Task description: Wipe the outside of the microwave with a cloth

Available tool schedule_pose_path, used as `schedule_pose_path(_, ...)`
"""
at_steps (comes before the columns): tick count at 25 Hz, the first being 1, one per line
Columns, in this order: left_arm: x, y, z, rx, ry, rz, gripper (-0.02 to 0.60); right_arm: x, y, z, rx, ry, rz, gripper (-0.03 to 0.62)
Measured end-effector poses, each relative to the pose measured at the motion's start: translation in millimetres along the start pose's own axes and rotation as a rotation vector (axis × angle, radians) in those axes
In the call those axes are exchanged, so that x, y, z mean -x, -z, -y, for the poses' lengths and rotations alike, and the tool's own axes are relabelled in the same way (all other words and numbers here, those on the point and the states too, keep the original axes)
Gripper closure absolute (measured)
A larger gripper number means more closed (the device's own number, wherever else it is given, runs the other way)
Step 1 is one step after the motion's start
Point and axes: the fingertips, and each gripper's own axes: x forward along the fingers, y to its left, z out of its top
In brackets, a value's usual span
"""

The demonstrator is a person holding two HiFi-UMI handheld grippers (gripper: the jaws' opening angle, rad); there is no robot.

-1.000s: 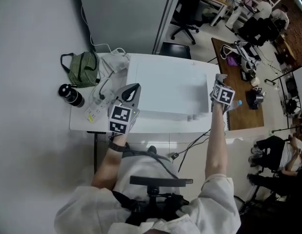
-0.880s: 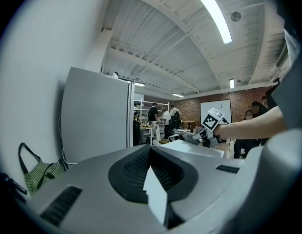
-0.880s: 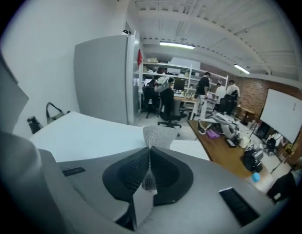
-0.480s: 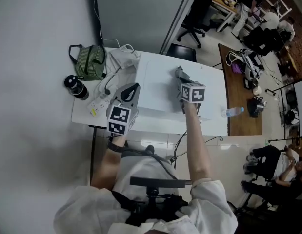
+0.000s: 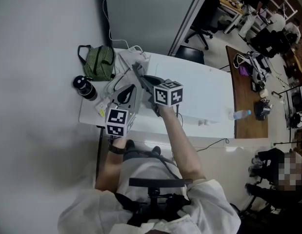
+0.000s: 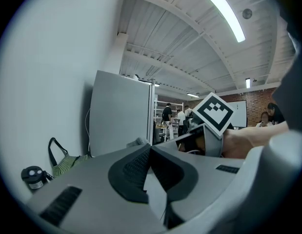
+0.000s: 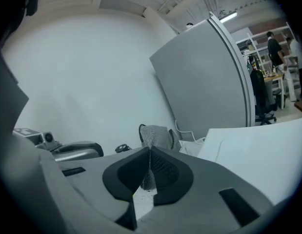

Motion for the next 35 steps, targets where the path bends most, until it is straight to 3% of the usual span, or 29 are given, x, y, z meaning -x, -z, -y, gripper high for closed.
schedule_pose_path(2,3,-3,-4,0.002,-0.007,0.002,0.558,-2,0,-2,-0.014,0.004,-0.004,0.588)
schedule_pose_path(11,-19,-9,21,-0.010,0.046,0.001,0.558,64,22,87,0.045,0.284,-0.062,0.588)
schedule_pose_path(25,-61,-17,106,-0.065,0.191,-0.020,0.558,309,48,253,0.005,0.708,-0.034,0.588)
schedule_pose_path(32,-70,-19,120,-0.070,0.196,-0.020,0.558,447,59,306,0.001,1.018,0.004,0.588)
schedule_pose_path(35,-73,-16,126,-0.069,0.201,-0.026,0.558,450,65,300,0.015,1.019,0.001,0.588)
